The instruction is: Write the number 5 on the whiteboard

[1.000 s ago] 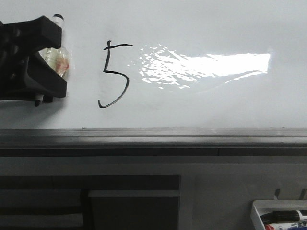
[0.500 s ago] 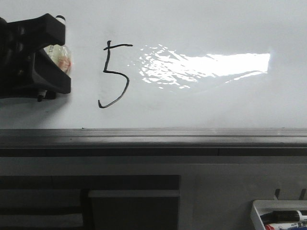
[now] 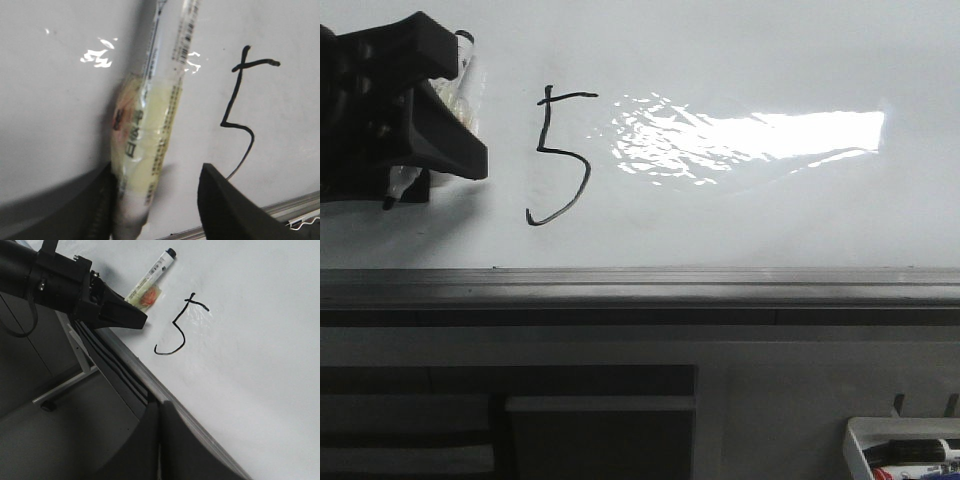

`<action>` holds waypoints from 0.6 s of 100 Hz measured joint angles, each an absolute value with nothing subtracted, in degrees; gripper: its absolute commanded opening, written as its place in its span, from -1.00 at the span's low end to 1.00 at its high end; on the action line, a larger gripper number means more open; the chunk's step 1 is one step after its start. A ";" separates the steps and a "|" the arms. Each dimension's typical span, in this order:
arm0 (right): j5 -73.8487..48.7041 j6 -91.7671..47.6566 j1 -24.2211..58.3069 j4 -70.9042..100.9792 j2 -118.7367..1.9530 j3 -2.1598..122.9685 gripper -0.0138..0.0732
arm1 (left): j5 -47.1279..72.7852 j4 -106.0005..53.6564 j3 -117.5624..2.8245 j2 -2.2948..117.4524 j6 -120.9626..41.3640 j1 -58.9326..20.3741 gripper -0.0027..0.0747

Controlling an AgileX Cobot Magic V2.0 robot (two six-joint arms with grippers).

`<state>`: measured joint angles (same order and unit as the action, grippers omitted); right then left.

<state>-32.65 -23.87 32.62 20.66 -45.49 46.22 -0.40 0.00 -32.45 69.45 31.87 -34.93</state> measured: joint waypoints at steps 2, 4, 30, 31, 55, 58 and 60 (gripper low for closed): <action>-32.65 -23.87 32.62 20.66 -45.49 46.22 -0.83 | -0.40 0.00 -32.45 69.35 31.87 -34.93 0.22; -32.65 -23.87 32.62 20.66 -45.49 46.22 -0.83 | -0.40 0.00 -32.45 69.35 31.87 -34.93 0.23; -32.19 -23.87 32.62 20.76 -45.49 46.22 -0.83 | 1.63 -0.31 -32.73 68.76 31.87 -34.93 0.25; -32.19 -23.87 32.62 20.76 -45.49 46.22 -0.83 | 1.92 -0.31 -32.73 68.76 31.87 -34.93 0.25; -32.19 -23.87 32.62 20.76 -45.49 46.22 -0.83 | 6.54 -0.42 -32.81 67.51 31.87 -34.93 0.25; -32.19 -23.87 32.62 20.76 -45.49 46.22 -0.83 | 7.06 -0.42 -32.81 66.91 31.87 -34.93 0.25; -32.19 -23.87 32.62 20.76 -45.49 46.22 -0.83 | 7.43 -0.31 -32.81 66.53 31.87 -34.93 0.25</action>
